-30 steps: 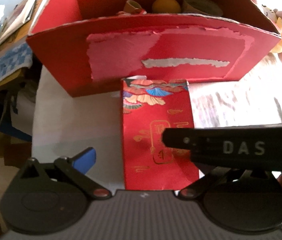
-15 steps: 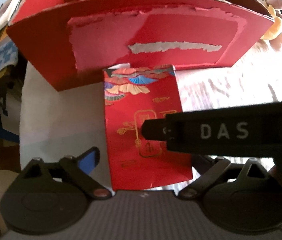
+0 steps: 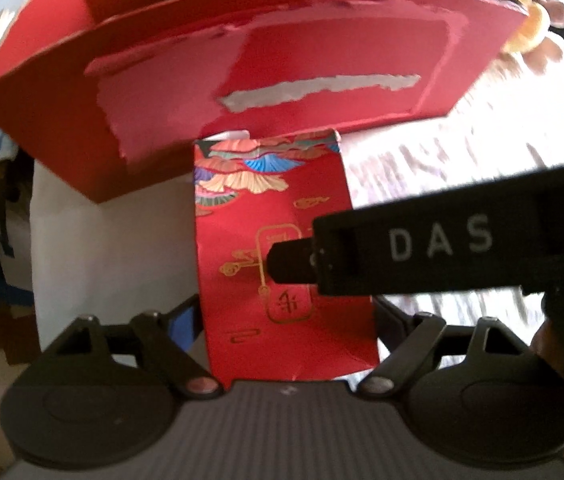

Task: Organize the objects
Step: 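Close the right gripper on the red gift box and lift it, then carry the red gift box with the right gripper over the red box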

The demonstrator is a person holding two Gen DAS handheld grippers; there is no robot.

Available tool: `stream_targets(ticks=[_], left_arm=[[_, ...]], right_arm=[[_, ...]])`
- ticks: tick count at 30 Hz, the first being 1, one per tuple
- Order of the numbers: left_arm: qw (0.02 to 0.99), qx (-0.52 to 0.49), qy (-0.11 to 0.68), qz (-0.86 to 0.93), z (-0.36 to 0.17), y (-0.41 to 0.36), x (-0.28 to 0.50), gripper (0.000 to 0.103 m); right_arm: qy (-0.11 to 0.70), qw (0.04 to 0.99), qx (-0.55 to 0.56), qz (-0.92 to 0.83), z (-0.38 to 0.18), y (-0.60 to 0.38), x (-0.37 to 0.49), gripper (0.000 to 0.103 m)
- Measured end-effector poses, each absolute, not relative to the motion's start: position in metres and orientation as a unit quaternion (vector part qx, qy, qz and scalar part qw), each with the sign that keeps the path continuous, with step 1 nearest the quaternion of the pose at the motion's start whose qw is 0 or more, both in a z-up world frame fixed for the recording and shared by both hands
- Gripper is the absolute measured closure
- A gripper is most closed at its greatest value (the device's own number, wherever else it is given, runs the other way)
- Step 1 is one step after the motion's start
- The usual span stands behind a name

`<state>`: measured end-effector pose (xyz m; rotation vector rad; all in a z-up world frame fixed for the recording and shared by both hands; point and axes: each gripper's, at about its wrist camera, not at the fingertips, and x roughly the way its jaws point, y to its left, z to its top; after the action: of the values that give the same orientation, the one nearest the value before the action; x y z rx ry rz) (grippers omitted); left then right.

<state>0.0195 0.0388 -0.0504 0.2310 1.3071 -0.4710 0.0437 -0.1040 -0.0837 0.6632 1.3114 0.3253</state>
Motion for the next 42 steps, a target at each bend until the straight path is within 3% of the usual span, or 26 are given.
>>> stream_targets(ticks=[14, 25, 35, 42], left_arm=[[0.732, 0.187, 0.563, -0.334, -0.020, -0.038, 0.001, 0.017], [0.723, 0.255, 0.472, -0.436, 0.026, -0.113, -0.027, 0.017], [0.777, 0.242, 0.358, -0.458, 0.076, -0.134, -0.026, 0.020], [0.817, 0.204, 0.345, -0.414, 0.088, -0.130, 0.001, 0.020]], right_arm=[[0.573, 0.752, 0.317, 0.074, -0.050, -0.165, 0.014, 0.051], [0.503, 0.789, 0.351, -0.020, -0.011, -0.231, -0.028, 0.051], [0.419, 0.855, 0.300, -0.058, 0.049, -0.242, -0.048, 0.050], [0.382, 0.881, 0.277, -0.029, 0.064, -0.235, -0.022, 0.050]])
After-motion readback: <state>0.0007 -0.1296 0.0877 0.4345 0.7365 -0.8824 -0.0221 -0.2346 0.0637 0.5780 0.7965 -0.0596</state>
